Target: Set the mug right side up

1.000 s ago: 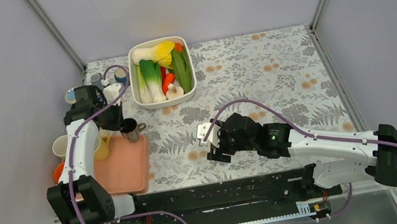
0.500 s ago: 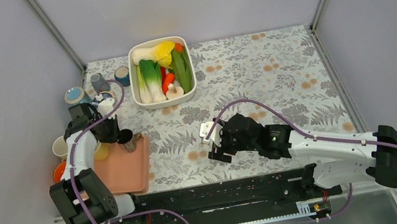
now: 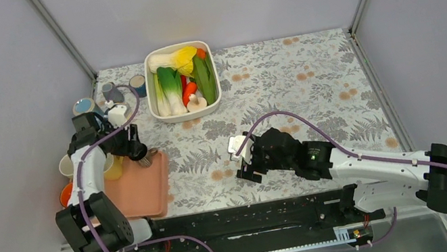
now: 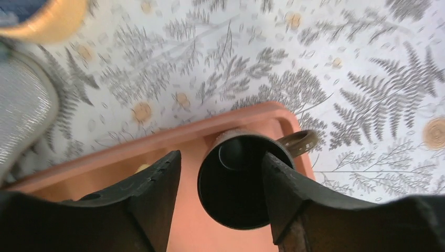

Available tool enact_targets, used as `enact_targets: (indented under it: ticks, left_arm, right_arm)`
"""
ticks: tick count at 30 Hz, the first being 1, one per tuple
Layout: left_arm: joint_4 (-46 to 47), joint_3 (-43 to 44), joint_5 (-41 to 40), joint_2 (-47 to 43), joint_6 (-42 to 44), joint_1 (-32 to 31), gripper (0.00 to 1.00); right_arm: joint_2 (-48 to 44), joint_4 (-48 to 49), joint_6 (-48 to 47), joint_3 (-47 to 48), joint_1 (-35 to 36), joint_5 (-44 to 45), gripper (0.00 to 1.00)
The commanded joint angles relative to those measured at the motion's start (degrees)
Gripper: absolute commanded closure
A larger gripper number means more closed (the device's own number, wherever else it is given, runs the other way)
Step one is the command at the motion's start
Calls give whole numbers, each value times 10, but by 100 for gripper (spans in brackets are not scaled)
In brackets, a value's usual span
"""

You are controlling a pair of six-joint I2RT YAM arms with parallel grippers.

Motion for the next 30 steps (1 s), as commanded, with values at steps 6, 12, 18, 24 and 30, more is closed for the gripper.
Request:
enact_targets:
  ticks: [6, 12, 18, 24, 30]
  left_arm:
    - [37, 166, -59, -6, -159, 3, 29]
    - [82, 272, -256, 148, -236, 6, 23]
    - [93, 339, -345, 265, -265, 12, 16]
    - [121, 352, -357, 308, -287, 19, 15]
    - [133, 387, -353, 361, -293, 20, 17]
  right_arm:
    - [7, 44, 12, -12, -11, 8, 19]
    - [6, 60, 29, -26, -33, 49, 1]
    - [-1, 111, 62, -57, -79, 64, 1]
    - [4, 131, 66, -67, -94, 43, 1]
    - [19, 121, 74, -43, -94, 29, 0]
